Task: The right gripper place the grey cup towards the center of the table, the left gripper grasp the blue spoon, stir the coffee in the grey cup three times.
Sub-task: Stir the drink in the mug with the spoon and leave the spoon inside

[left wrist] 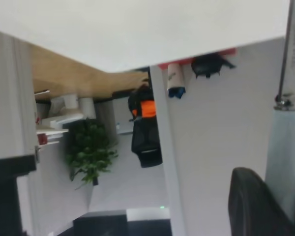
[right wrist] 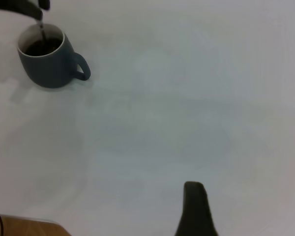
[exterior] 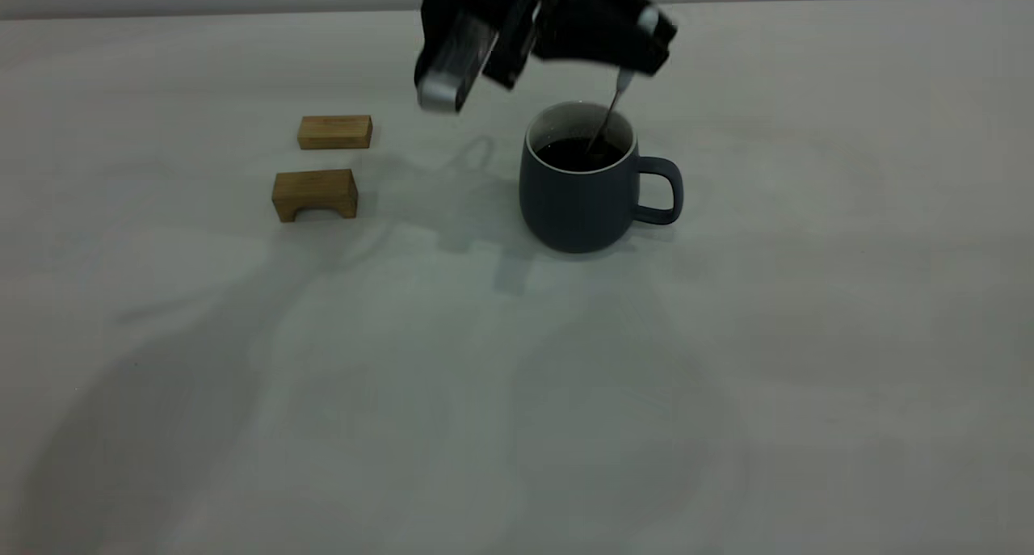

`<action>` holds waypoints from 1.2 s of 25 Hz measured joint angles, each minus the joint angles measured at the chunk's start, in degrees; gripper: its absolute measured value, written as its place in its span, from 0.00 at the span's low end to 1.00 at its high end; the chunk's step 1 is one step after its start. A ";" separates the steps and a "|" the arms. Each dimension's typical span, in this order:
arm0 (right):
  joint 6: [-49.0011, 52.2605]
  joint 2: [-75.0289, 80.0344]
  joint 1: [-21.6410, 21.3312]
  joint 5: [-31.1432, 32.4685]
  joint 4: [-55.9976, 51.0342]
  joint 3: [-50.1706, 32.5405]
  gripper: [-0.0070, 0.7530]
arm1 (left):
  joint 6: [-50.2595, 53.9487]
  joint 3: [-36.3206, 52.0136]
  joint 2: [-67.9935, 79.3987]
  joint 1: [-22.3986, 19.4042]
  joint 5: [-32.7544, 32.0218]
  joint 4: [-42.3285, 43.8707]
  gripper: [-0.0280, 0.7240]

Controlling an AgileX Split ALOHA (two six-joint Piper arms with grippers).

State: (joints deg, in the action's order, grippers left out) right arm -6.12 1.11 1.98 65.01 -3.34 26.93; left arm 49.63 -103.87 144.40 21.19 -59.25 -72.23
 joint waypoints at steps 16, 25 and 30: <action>0.00 0.00 0.00 0.00 0.00 0.00 0.79 | -8.33 -0.02 4.62 0.06 1.13 -8.20 0.24; 0.00 0.00 0.00 0.00 0.00 0.00 0.79 | 3.83 -2.09 4.67 -0.08 2.14 2.40 0.24; 0.00 0.00 0.00 0.00 0.00 0.00 0.79 | -1.66 -4.39 4.43 -0.28 5.66 3.55 0.24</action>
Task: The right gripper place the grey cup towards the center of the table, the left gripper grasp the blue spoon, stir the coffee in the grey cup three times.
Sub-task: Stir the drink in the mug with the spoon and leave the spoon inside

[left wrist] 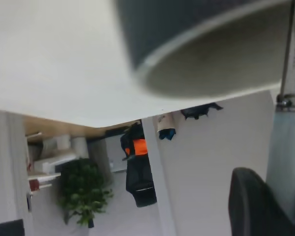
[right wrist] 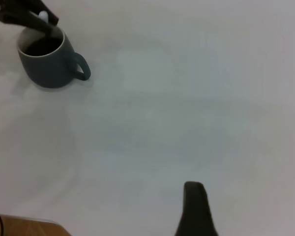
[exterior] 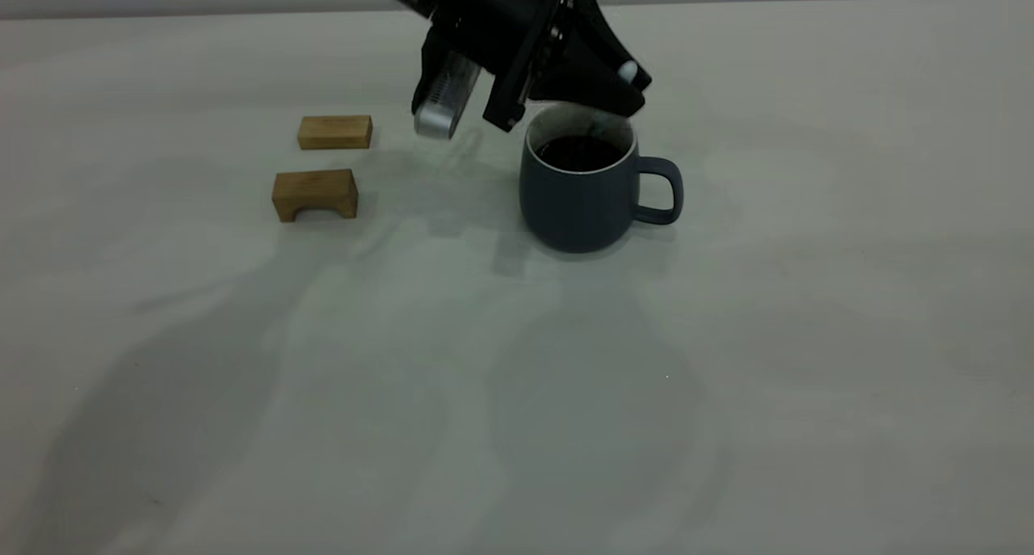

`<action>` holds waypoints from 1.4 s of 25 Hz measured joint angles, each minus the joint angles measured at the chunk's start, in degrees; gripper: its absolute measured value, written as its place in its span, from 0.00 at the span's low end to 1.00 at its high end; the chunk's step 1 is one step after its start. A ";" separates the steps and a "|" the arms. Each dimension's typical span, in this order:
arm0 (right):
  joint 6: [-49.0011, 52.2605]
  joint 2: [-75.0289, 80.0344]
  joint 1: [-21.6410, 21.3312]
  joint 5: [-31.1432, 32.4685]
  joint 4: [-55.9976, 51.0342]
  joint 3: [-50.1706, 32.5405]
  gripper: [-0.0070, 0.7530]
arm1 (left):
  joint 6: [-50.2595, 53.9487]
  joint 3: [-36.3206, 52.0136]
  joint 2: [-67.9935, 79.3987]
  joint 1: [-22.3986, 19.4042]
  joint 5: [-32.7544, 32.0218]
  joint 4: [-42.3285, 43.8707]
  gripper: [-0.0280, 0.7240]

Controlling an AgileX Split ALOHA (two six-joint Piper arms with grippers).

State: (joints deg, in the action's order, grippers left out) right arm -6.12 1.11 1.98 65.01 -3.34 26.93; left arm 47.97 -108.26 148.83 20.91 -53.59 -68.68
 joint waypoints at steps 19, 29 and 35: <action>0.00 0.00 0.00 0.00 0.00 0.00 0.79 | 4.22 -0.18 -0.27 -2.15 -6.21 4.98 0.24; 0.00 0.00 0.00 0.00 0.00 0.00 0.79 | -5.29 -0.18 -0.27 0.09 -5.88 -2.75 0.24; 0.00 0.00 0.00 0.00 0.00 0.00 0.79 | -0.81 -0.18 -0.27 1.53 -9.41 -0.59 0.24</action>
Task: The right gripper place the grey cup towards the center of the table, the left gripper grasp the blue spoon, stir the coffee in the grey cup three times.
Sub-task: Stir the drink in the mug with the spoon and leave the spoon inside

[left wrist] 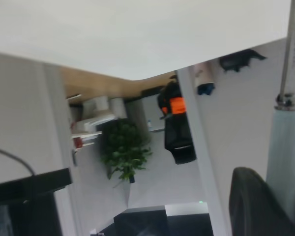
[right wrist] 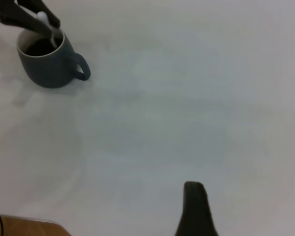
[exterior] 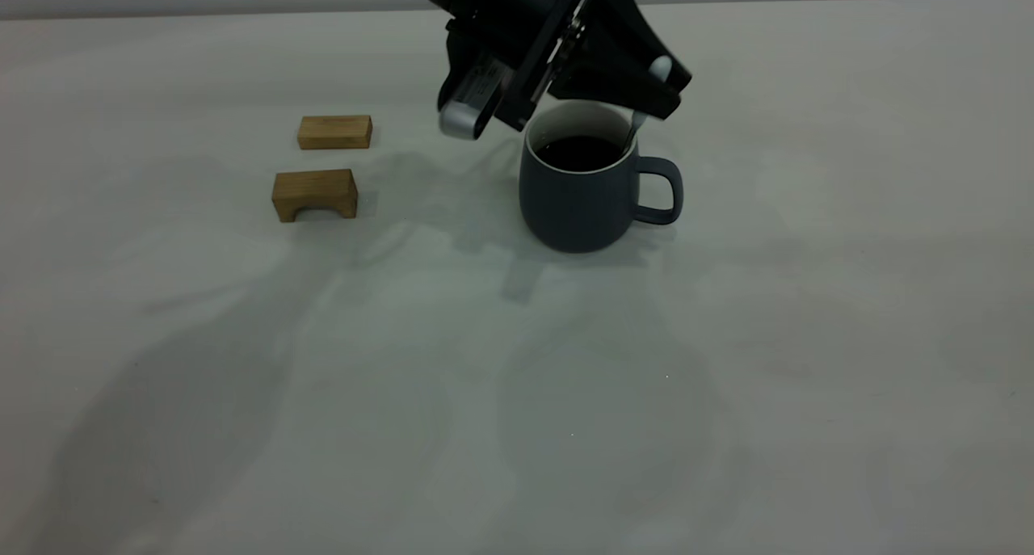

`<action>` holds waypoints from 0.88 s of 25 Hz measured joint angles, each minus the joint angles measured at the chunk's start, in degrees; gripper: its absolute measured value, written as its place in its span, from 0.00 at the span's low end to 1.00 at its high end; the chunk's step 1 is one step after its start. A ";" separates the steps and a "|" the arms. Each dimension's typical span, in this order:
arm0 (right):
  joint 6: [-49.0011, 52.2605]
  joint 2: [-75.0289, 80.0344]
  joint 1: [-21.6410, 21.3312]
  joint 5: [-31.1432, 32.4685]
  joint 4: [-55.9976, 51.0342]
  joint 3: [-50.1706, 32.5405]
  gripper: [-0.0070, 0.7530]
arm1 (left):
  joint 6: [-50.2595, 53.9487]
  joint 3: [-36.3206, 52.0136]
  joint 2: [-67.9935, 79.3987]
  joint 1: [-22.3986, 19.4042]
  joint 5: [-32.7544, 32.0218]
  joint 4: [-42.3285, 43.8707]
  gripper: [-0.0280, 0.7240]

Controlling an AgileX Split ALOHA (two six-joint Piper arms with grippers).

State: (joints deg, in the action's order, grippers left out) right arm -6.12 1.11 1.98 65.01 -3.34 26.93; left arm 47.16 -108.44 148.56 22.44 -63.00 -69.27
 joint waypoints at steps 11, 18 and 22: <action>0.00 0.00 0.00 0.00 0.00 0.00 0.79 | 2.55 0.00 0.00 -3.45 4.04 7.82 0.24; 0.00 0.00 0.00 0.00 0.00 0.00 0.79 | -8.38 0.00 -0.06 -2.17 6.18 5.01 0.24; 0.00 0.00 0.00 0.00 0.00 0.00 0.79 | -8.92 0.00 -0.06 -1.20 5.54 4.82 0.23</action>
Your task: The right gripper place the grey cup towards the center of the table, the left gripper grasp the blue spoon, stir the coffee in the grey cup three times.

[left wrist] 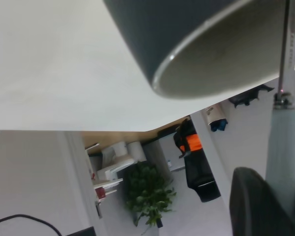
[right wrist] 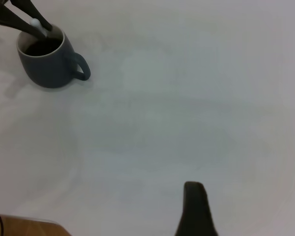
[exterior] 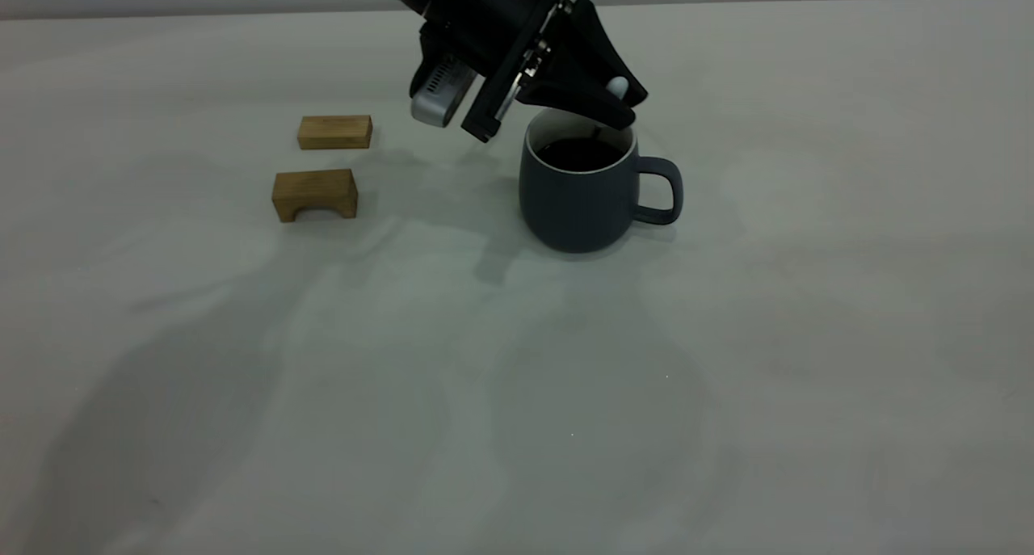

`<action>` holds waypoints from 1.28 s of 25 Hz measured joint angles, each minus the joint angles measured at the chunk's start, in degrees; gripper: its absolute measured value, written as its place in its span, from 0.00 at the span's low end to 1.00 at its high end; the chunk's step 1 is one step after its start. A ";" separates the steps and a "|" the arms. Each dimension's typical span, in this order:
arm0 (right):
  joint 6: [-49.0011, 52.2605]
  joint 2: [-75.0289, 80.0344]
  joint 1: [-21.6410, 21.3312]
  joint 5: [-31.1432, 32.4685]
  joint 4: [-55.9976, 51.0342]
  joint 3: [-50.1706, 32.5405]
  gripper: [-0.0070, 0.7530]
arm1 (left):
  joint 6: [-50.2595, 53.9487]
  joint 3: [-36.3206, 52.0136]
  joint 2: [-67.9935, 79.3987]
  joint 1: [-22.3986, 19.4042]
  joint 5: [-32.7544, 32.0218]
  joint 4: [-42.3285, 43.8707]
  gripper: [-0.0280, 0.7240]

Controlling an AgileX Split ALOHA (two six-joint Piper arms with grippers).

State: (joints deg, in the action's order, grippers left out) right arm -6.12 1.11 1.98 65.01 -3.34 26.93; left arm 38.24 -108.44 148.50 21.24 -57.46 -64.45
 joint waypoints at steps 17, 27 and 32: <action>0.00 0.00 0.00 0.00 0.00 0.00 0.79 | -1.46 0.00 -0.44 0.01 -3.00 1.71 0.62; 0.00 0.00 0.00 0.00 0.00 0.00 0.79 | -3.09 -4.66 -14.81 -0.03 -9.46 38.27 0.63; 0.00 0.00 0.00 0.00 0.00 0.00 0.79 | -12.89 -4.70 -25.57 -0.03 -9.46 57.07 0.63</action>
State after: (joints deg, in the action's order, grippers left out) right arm -6.12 1.11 1.98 65.01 -3.34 26.93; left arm 25.35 -113.14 122.93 21.21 -66.92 -7.38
